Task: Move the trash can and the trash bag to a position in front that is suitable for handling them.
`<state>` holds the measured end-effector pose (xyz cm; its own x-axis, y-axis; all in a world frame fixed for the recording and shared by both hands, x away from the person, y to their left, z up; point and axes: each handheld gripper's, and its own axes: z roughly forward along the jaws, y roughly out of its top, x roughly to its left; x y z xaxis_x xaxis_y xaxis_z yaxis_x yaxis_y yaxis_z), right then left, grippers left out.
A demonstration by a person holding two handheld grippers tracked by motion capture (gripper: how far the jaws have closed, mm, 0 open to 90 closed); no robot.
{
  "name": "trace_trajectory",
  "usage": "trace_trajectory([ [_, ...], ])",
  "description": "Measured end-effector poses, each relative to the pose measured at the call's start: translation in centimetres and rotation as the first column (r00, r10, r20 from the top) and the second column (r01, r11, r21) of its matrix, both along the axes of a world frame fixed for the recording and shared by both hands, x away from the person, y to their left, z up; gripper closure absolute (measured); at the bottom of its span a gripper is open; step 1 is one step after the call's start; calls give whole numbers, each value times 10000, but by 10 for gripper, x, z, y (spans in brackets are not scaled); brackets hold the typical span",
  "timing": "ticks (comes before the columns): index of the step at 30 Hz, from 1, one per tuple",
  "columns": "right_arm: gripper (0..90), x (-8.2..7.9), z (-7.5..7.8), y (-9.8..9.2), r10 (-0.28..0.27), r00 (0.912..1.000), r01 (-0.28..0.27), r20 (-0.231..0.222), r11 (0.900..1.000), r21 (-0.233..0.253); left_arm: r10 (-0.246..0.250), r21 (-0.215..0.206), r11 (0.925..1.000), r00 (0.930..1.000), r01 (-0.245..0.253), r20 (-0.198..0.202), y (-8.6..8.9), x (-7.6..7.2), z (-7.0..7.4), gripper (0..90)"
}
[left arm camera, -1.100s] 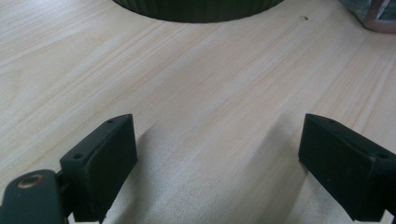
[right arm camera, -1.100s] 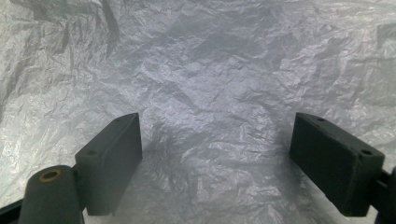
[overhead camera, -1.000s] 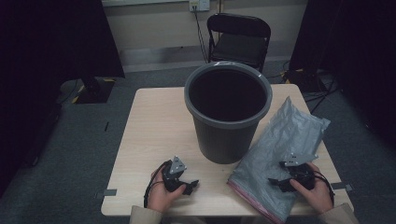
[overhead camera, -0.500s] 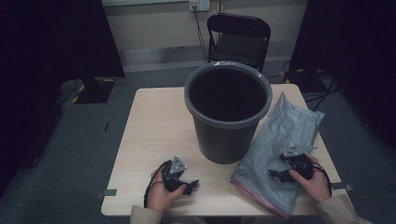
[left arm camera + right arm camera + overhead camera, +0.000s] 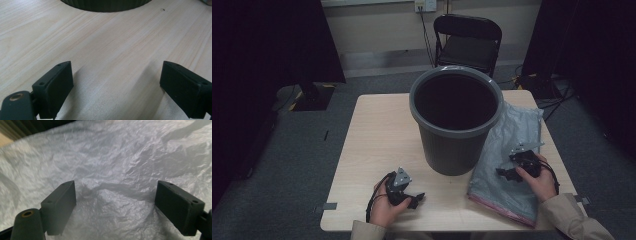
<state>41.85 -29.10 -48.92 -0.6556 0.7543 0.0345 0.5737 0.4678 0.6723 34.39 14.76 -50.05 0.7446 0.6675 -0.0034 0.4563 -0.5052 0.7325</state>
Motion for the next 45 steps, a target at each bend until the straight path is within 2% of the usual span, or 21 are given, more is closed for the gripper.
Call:
trace_trajectory([
  [2,165,-4,2,0,-83,9999,81,76,9997,220,8,33,10000,10000,-7,-12,0,0,0,106],
  [5,164,-22,6,3,341,9994,-346,101,9978,573,5,26,10000,10000,-5,-7,0,0,0,106],
  [10,164,-43,5,6,828,9965,-824,-53,9948,601,7,33,10000,10000,-7,-10,0,0,0,106],
  [12,165,-47,1,5,910,9958,-906,-135,9955,280,10,32,10000,10000,-10,-5,0,0,0,106],
  [13,165,-48,-1,2,852,9963,-851,-62,9963,139,6,31,10000,10000,-6,-9,0,0,0,106],
  [16,165,-49,0,-7,769,9970,-767,-110,9970,140,8,33,10000,10000,-8,-7,0,0,0,106],
  [19,165,-47,1,-20,558,9983,-561,-148,9981,-257,9,32,10000,10000,-9,-4,0,0,0,106],
  [23,165,-41,5,-40,-240,9996,234,-115,9985,-486,9,31,10000,10000,-9,-6,0,0,0,106],
  [25,164,-39,11,-44,-666,9978,665,-15,9973,-319,7,32,10000,10000,-7,-11,0,0,0,106],
  [27,164,-39,14,-40,-692,9976,691,72,9976,81,11,29,10000,10000,-11,-7,0,0,0,106],
  [28,164,-41,16,-34,-518,9983,512,267,9985,202,11,30,10000,10000,-11,-6,0,0,0,106],
  [32,165,-49,13,-7,383,9990,-394,250,9982,463,9,33,10000,10000,-9,-6,0,0,0,106],
  [35,168,-55,4,7,901,9959,-902,84,9957,212,10,32,10000,10000,-10,-7,0,0,0,106],
  [36,169,-56,1,8,1040,9946,-1040,35,9945,99,13,28,10000,10000,-13,-5,0,0,0,106],
  [39,168,-59,-2,2,1104,9939,-1105,67,9937,169,0,-2,10000,10000,0,6,0,0,0,106],
  [43,173,-61,2,-16,844,9962,-850,-192,9957,-375,17,27,10000,10000,-17,-7,0,0,0,106],
  [45,173,-62,8,-28,450,9990,-454,-74,9964,-719,12,27,10000,10000,-12,-6,0,0,0,106],
])
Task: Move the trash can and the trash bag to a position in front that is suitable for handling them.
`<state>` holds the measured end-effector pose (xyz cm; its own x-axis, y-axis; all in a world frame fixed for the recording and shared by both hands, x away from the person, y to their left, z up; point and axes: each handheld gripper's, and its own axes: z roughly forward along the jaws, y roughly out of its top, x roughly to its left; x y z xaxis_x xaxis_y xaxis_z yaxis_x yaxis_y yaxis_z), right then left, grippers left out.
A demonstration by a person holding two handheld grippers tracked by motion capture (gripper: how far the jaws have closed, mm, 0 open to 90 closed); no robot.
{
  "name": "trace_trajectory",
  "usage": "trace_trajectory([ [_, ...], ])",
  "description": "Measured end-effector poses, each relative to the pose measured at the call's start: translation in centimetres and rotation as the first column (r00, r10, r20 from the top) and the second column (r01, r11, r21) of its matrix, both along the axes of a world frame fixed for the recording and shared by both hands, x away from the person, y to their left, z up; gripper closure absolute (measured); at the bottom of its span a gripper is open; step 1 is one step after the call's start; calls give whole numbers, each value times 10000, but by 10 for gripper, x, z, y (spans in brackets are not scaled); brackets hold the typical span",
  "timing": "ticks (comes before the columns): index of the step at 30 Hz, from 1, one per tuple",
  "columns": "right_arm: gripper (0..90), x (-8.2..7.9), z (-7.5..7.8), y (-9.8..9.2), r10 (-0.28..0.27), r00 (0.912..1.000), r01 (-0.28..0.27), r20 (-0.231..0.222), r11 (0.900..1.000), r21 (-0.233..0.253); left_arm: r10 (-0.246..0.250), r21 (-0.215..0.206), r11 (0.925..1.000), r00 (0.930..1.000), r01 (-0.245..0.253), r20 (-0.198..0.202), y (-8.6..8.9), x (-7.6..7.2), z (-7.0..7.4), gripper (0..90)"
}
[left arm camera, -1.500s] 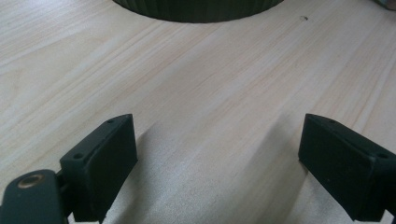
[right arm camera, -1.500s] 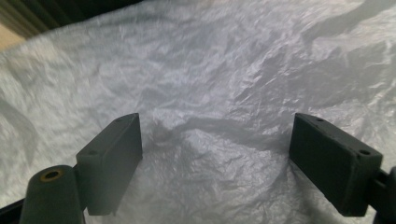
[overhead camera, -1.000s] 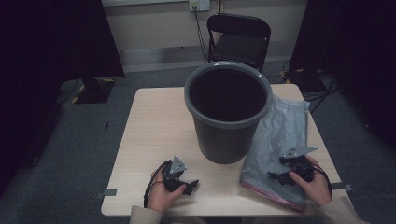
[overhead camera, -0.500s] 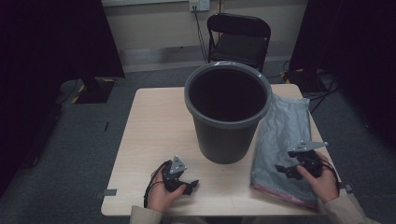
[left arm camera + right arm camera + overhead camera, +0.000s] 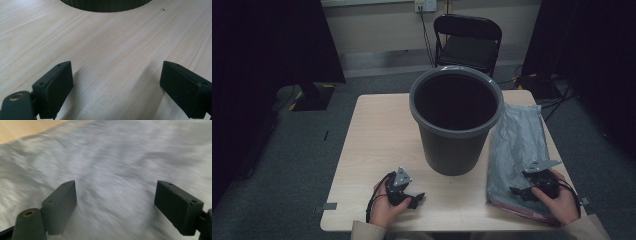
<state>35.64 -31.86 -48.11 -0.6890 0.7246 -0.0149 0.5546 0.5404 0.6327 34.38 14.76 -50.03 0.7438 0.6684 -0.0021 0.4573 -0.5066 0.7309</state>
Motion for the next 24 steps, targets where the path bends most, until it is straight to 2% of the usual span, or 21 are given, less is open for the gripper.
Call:
trace_trajectory([
  [1,173,0,4,-4,-233,9997,233,47,9997,66,-2,6,10000,10000,2,2,0,0,0,106],
  [3,167,2,15,-8,-648,9976,631,248,9959,643,-2,10,10000,10000,2,1,0,0,0,106],
  [4,167,3,17,-7,-651,9973,625,329,9953,740,-8,-23,10000,10000,8,8,0,0,0,106],
  [6,164,6,22,0,-810,9953,739,532,9896,1231,0,8,10000,10000,0,3,0,0,0,106],
  [7,164,9,20,6,-800,9955,712,514,9854,1548,-4,-23,10000,10000,4,6,0,0,0,106],
  [9,165,15,12,18,-790,9958,701,466,9831,1689,2,5,10000,10000,-2,2,0,0,0,106],
  [11,167,19,1,26,-812,9964,750,232,9774,1977,36,21,10000,10000,-36,0,0,0,0,105],
  [14,166,21,-13,29,-707,9974,679,102,9824,1743,213,28,9998,9998,-212,-47,-4,-1,0,86],
  [15,166,21,-15,28,-665,9972,593,355,9826,1758,179,42,9998,9998,-178,-95,-6,-1,-1,64],
  [17,166,20,-16,22,-561,9975,477,431,9833,1758,-73,164,9998,9997,77,-232,-7,1,-1,5],
  [20,166,20,-16,12,-286,9978,192,605,9883,1510,30,109,9999,9997,-28,-222,-10,5,-1,0],
  [21,166,22,-17,6,-35,9977,-63,679,9896,1436,35,79,10000,9997,-33,-237,-10,6,-1,0],
  [24,166,26,-17,-5,376,9972,-467,639,9880,1469,37,-11,10000,9996,-37,-281,-11,11,-1,1],
])
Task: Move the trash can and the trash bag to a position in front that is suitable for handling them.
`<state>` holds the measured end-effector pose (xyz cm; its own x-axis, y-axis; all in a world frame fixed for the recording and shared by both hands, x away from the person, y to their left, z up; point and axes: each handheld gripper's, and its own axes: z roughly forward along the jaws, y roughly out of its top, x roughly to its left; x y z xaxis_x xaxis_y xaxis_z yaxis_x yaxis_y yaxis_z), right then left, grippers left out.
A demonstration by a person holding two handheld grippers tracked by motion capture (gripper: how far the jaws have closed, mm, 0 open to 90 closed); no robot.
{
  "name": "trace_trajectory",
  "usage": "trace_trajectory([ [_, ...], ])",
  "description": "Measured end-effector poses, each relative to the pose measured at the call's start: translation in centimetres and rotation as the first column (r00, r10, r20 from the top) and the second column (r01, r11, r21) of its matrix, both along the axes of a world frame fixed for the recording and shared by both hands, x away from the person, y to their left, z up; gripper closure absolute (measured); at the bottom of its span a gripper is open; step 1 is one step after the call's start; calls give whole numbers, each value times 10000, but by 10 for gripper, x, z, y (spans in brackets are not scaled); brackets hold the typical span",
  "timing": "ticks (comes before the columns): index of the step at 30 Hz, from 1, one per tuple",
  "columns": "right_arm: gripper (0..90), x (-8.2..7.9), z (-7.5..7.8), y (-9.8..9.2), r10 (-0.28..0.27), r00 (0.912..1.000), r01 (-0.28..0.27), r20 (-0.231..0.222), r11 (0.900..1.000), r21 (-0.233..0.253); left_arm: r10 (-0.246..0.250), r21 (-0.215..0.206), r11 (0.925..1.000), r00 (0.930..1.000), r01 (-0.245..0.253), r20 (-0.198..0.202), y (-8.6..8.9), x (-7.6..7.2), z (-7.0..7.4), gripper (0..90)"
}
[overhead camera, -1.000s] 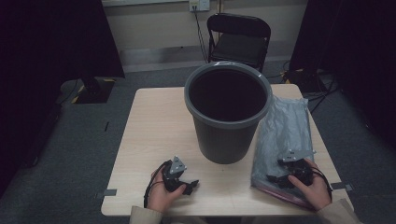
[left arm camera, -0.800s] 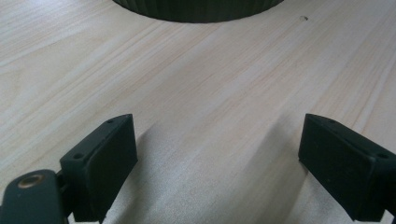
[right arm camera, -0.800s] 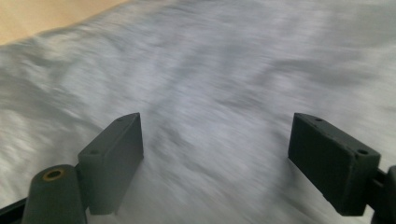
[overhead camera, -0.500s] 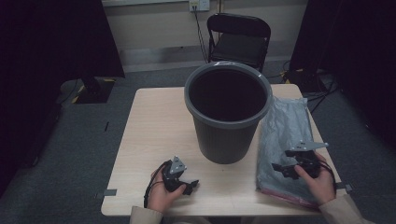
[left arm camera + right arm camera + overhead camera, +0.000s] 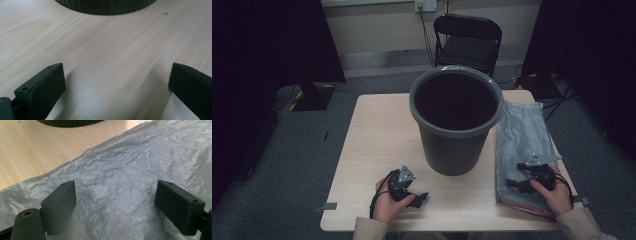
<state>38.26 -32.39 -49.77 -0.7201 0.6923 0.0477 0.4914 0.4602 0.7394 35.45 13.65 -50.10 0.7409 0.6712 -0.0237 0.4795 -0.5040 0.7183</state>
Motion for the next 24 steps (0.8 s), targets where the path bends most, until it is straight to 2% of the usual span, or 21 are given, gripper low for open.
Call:
trace_trajectory([
  [2,166,6,1,-4,229,9997,-230,-42,9997,-82,1,16,10000,10000,-1,19,-2,5,0,3],
  [4,159,10,0,-4,217,9998,-217,31,9997,-105,-1,-115,9999,10000,2,91,-4,11,0,31],
  [6,159,12,-1,-2,231,9995,-226,213,9995,-217,-34,-329,9995,10000,36,71,-6,18,3,135],
  [7,156,12,-1,0,216,9994,-206,281,9992,-352,-16,-392,9992,9999,12,-99,-6,22,5,200],
  [8,157,12,-1,0,231,9993,-219,303,9990,-383,-1,-498,9988,9996,-13,-284,-8,27,7,197],
  [9,156,12,-1,1,220,9993,-208,313,9991,-376,-25,-455,9990,9998,16,-192,-9,30,9,166],
  [10,156,12,-1,1,226,9993,-214,306,9991,-373,-32,-589,9983,10000,32,5,-10,34,11,163],
  [11,157,12,-1,1,218,9993,-206,312,9991,-376,-17,-576,9983,10000,18,7,-10,36,13,163],
  [15,157,11,-1,1,195,9993,-184,305,9991,-371,88,-1129,9936,9999,-80,65,-15,46,25,163],
  [22,157,11,-1,1,175,9994,-163,304,9992,-371,86,-1579,9875,9996,-40,283,-24,56,38,166],
  [24,157,11,-1,1,173,9994,-162,305,9992,-372,-61,-1505,9886,9994,110,333,-26,59,39,160],
])
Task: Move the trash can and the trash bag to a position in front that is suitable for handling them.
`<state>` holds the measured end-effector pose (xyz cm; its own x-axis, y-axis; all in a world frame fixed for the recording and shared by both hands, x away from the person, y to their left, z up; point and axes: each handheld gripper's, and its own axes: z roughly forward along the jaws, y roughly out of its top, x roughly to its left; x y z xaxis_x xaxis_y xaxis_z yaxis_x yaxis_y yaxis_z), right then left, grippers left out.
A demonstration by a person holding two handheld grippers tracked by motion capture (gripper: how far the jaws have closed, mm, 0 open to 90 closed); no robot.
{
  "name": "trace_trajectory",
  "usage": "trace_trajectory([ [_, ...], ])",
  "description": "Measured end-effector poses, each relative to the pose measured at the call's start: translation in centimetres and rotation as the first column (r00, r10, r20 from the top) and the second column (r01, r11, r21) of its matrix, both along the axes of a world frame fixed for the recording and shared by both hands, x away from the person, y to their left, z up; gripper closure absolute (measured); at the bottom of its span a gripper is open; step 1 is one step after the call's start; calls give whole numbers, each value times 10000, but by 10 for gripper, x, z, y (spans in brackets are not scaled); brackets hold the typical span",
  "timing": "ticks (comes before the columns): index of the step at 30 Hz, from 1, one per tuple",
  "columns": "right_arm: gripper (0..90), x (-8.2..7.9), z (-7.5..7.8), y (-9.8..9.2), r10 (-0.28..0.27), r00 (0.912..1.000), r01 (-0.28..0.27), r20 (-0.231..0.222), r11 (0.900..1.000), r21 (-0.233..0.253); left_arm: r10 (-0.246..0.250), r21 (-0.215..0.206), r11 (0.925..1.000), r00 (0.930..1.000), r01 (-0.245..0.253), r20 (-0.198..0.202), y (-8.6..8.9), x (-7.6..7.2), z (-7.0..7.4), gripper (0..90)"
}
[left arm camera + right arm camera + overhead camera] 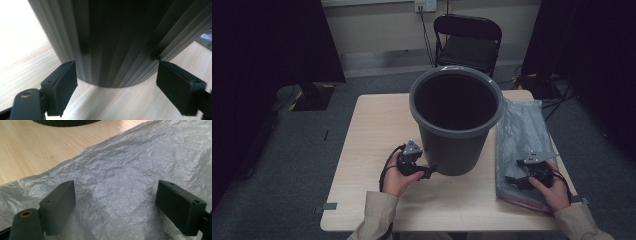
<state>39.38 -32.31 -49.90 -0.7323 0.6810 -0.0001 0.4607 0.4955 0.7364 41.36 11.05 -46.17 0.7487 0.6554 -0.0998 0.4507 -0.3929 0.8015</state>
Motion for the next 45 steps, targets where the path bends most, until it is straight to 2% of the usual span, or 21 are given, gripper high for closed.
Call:
trace_trajectory([
  [1,157,0,0,0,-8,10000,8,-4,10000,0,-137,149,9998,9999,137,5,-1,1,1,148],
  [2,157,0,0,0,-12,10000,12,-1,10000,-1,-254,128,9996,9996,256,-85,-3,2,1,149],
  [3,156,0,0,0,-19,10000,19,-3,10000,-1,-210,310,9993,9998,210,-26,-5,3,2,137],
  [6,156,0,0,0,-23,10000,23,-5,10000,0,-207,294,9993,9997,212,-152,-11,7,2,144],
  [7,156,0,0,0,-25,10000,25,-5,10000,-1,-211,347,9992,9998,211,-11,-13,9,3,143],
  [9,156,0,0,0,-29,10000,29,-1,10000,-1,-270,291,9992,9994,276,-206,-20,14,3,145],
  [12,156,0,0,0,-28,10000,28,-2,10000,-2,-331,324,9989,9994,334,-113,-31,23,3,145],
  [13,156,0,0,0,-28,10000,28,-1,10000,-2,-279,479,9985,9996,281,-47,-35,27,4,145],
  [16,156,0,0,0,-29,10000,29,-2,10000,-1,-357,271,9990,9993,360,-131,-48,34,3,147],
  [21,156,0,0,0,-27,10000,27,-4,10000,0,-427,73,9991,9989,428,-184,-57,42,3,150],
  [22,156,0,0,0,-27,10000,27,-4,10000,0,-427,73,9991,9989,428,-184,-57,42,3,151],
  [24,156,0,0,0,-28,10000,28,-4,10000,0,-304,454,9985,9991,317,-289,-56,39,1,169],
  [30,156,0,0,0,-28,10000,28,-1,10000,-4,18,823,9966,9948,67,-1023,-40,32,4,170],
  [36,155,0,0,0,-35,10000,35,-2,10000,-4,342,1522,9883,9900,-131,-1369,-20,27,13,160],
  [39,155,-1,0,1,-72,10000,72,-2,10000,-16,485,1516,9881,9865,-245,-1566,-14,26,14,160],
  [41,154,-1,0,1,-94,10000,94,-11,10000,-23,518,1706,9851,9821,-206,-1809,-11,25,15,160],
  [45,154,-1,0,1,-124,9999,124,-4,9999,-18,505,1589,9872,9750,-158,-2163,-7,25,19,160],
])
